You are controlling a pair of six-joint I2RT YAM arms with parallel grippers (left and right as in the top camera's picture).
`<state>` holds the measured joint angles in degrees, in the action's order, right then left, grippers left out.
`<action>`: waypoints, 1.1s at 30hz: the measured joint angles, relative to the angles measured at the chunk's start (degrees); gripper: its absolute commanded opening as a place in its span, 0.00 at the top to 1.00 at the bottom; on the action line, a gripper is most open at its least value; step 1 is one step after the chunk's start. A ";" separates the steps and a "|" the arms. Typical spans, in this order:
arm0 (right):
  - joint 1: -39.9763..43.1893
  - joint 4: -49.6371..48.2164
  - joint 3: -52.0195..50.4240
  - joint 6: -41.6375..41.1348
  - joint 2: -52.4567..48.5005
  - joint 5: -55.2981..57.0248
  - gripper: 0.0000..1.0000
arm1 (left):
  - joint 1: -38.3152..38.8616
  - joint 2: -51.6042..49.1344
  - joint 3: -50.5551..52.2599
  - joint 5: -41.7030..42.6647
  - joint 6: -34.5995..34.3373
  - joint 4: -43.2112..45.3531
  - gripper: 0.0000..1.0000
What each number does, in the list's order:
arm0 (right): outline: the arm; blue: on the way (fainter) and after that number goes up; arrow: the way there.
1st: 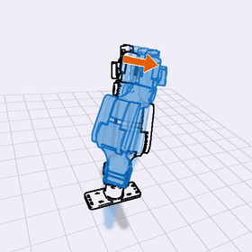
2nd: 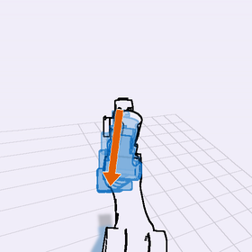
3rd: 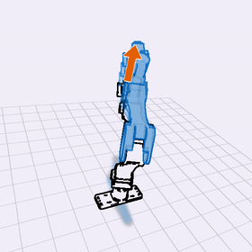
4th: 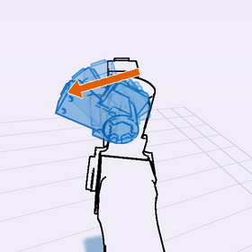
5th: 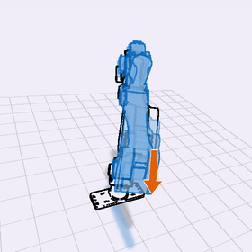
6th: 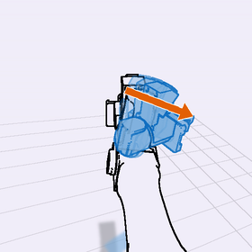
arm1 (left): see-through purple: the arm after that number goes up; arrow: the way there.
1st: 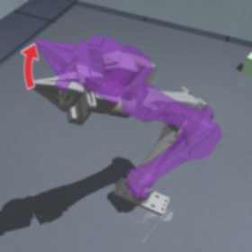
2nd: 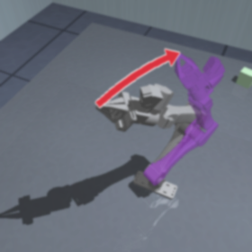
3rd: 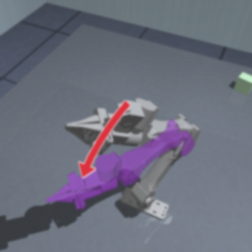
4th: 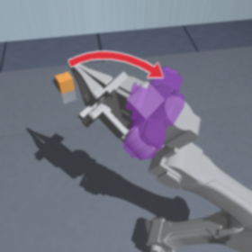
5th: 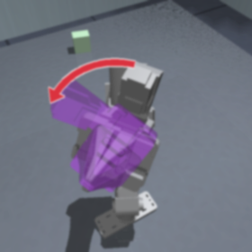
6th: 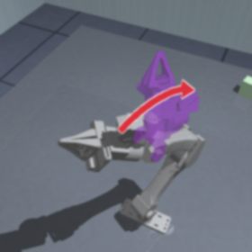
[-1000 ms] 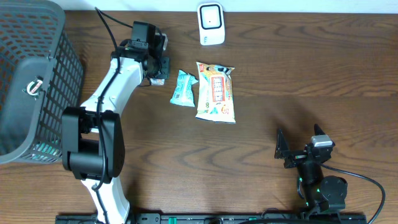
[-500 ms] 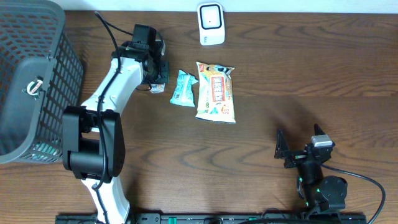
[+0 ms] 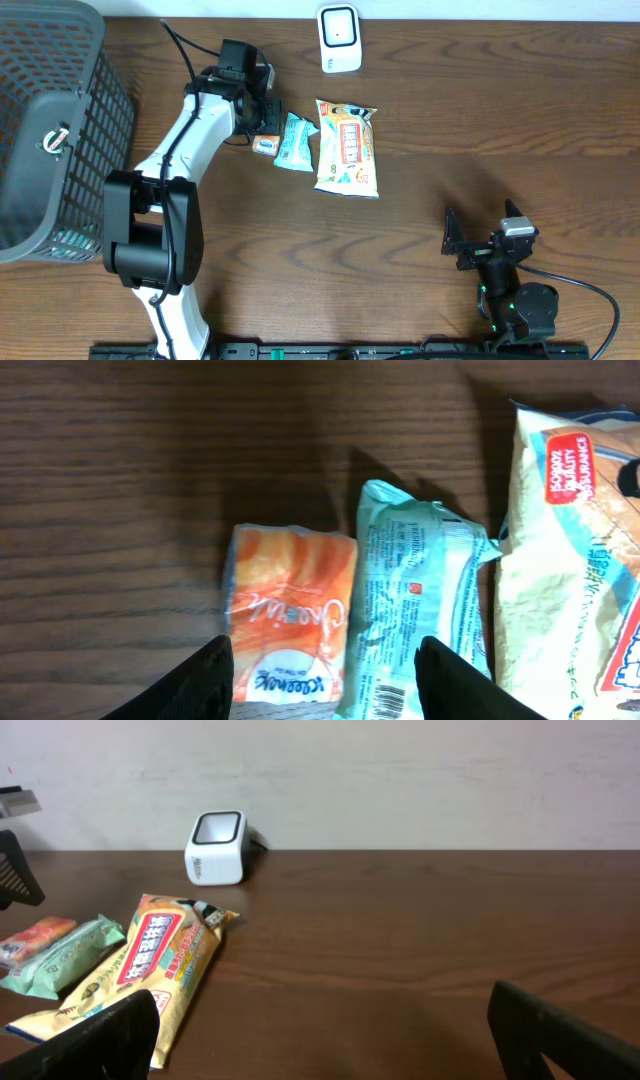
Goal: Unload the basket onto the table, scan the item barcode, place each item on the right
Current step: 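Carry the orange packet under the scanner and set it on the table, then open the left gripper and move it back into the basket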
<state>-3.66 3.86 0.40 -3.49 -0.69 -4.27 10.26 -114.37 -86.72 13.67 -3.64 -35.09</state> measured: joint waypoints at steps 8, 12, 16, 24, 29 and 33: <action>0.00 0.00 0.00 0.00 0.00 0.00 0.01 | -3.54 6.86 -0.15 0.00 0.00 0.52 0.42; 0.00 -0.02 0.00 0.00 0.00 0.00 0.01 | -7.61 17.49 -0.76 0.13 0.00 0.63 0.37; 0.00 -0.02 0.00 0.02 0.00 0.00 0.01 | -12.00 26.01 -1.86 0.13 0.09 0.83 0.10; 0.00 0.00 0.00 0.02 0.00 0.00 0.01 | -19.30 32.26 -2.08 -0.11 0.94 0.28 0.06; 0.00 -0.02 0.00 0.00 0.00 0.00 0.01 | -28.87 32.13 -2.08 -1.99 -5.81 -0.85 0.05; 0.00 -0.02 0.00 0.00 0.00 0.00 0.01 | -35.34 32.11 -2.08 -2.47 -9.97 -3.34 0.05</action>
<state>-3.66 3.84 0.40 -3.49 -0.69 -4.27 -25.08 -82.26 -88.79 11.20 -13.61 -38.44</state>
